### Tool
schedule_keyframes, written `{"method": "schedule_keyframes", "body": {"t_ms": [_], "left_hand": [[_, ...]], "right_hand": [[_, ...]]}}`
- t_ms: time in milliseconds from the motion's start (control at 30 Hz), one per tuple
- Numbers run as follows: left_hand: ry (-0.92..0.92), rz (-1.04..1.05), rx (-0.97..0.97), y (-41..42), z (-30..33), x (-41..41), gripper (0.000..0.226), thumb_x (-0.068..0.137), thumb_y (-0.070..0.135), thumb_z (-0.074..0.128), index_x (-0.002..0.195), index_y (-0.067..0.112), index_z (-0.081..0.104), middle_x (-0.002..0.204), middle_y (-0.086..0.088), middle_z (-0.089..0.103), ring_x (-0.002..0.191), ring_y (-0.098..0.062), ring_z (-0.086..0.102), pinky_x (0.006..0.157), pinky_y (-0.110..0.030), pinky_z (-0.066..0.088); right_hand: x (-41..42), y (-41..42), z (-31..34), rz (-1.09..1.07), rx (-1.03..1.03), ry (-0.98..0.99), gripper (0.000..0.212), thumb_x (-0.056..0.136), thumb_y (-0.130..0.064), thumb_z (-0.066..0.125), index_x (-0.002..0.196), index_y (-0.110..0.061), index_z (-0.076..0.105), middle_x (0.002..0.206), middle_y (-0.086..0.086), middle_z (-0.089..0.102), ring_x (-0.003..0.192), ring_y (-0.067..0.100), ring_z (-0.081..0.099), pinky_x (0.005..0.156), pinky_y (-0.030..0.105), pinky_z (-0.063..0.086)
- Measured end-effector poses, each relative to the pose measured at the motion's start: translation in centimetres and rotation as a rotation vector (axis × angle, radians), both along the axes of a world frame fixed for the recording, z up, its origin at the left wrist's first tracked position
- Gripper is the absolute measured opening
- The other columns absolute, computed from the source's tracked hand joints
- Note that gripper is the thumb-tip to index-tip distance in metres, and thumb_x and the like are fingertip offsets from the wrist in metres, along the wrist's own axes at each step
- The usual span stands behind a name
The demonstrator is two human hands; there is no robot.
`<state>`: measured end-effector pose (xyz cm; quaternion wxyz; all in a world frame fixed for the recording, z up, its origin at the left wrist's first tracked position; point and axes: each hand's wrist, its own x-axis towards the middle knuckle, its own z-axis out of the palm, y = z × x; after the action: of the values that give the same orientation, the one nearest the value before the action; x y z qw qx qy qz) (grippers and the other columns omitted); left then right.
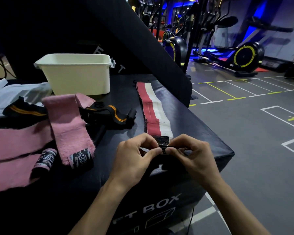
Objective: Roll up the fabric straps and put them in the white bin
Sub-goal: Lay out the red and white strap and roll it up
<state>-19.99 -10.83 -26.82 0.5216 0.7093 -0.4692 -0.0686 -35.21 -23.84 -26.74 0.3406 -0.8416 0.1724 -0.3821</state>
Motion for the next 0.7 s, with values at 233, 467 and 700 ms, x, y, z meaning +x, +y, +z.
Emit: {"method": "schedule_keyframes", "body": {"t_ms": [233,467,700], "left_hand": [[-0.067,-0.055,-0.024,-0.1,-0.6,0.2,0.017,0.081,0.024,0.087,0.095,0.033,0.081,0.087,0.021,0.076,0.079,0.005,0.071,0.075,-0.015,0.053],[-0.254,-0.118,-0.008,-0.3,-0.9,0.4,0.014,0.081,0.03,0.083,0.094,0.031,0.079,0.09,0.018,0.074,0.087,-0.002,0.068,0.078,-0.034,0.056],[-0.396,-0.088,0.014,-0.2,-1.3,0.4,0.015,0.08,0.035,0.074,0.094,0.03,0.078,0.091,0.014,0.073,0.09,-0.012,0.067,0.075,-0.041,0.056]], "right_hand": [[-0.6,-1.2,-1.0,0.027,-0.244,0.077,0.03,0.075,-0.033,0.09,0.091,-0.015,0.071,0.101,-0.01,0.066,0.089,0.01,0.068,0.074,0.021,0.053],[-0.4,-1.3,-2.0,-0.033,-0.34,0.057,0.028,0.075,-0.032,0.088,0.079,-0.014,0.067,0.086,-0.009,0.066,0.072,0.01,0.065,0.062,0.034,0.053],[-0.3,-1.2,-2.1,-0.076,-0.435,0.095,0.033,0.085,-0.048,0.07,0.078,-0.016,0.066,0.087,-0.007,0.063,0.075,0.016,0.062,0.063,0.038,0.052]]}}
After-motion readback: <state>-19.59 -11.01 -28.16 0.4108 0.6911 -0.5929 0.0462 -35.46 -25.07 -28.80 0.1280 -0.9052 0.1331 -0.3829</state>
